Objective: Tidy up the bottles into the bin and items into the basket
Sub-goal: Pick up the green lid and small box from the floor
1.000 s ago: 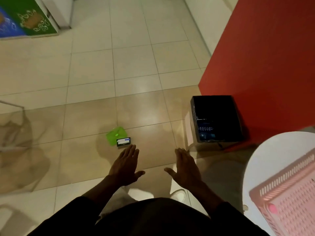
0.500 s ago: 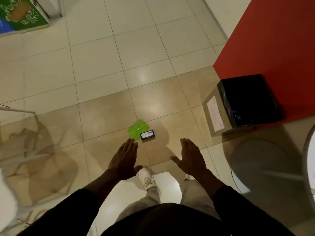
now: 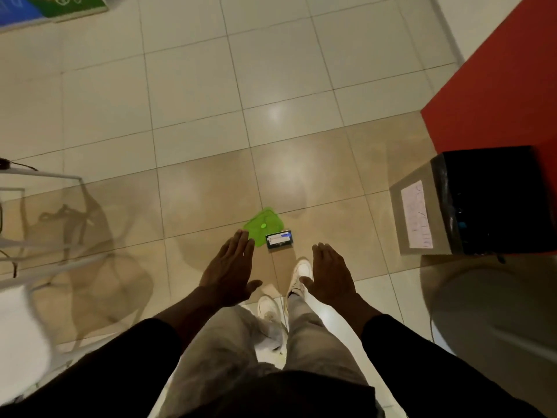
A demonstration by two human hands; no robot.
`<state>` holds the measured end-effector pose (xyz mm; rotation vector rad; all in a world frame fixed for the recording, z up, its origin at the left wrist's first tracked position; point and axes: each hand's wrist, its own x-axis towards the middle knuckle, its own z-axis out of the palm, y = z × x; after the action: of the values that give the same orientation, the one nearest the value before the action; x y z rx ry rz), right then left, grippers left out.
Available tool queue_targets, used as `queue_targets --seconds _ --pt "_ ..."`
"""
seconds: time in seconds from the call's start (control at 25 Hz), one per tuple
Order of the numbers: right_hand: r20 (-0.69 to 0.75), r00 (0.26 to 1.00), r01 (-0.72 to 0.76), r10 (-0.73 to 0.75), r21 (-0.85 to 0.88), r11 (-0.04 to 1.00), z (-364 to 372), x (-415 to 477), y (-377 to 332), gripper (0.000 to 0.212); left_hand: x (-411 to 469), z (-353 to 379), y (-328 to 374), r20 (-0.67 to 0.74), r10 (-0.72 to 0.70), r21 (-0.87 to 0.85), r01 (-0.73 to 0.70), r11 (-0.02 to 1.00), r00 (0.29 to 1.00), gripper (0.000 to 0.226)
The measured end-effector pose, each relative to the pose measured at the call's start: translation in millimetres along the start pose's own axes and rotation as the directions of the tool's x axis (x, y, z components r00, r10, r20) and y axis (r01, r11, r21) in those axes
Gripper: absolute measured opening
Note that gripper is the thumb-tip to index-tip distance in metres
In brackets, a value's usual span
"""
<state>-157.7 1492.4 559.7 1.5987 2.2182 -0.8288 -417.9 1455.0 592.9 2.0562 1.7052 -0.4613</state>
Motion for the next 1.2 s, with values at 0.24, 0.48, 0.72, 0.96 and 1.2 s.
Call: queue_targets --seconds 0.24,0.48,0.72,0.96,1.2 --pt "0.024 0.994 -0.106 0.104 0.069 0.992 1 82 -4 0.086 58 -5 -48 0.074 0.028 0.037 -0.031 0.999 0.997 0.102" --pt "-0.065 0.938 -0.317 0.341 0.245 0.917 18 146 3 0.085 125 21 -93 0.119 0.059 0.043 -0.065 0.997 0.991 0.090" --pt "-0.029 0.933 -0.347 0.359 0.202 0.916 150 213 -14 0.096 237 119 -183 0.136 0.211 0.110 -0.226 0.968 0.968 0.080" --pt "0.040 0.981 -0.189 0.189 -0.001 0.982 273 286 -12 0.099 326 240 -224 0.157 0.180 0.132 -0.201 0.971 0.971 0.064" --pt "0.054 0.994 -0.086 0.094 -0.138 0.987 394 384 28 0.104 411 405 -233 0.198 0.028 0.069 -0.042 0.997 0.980 0.065"
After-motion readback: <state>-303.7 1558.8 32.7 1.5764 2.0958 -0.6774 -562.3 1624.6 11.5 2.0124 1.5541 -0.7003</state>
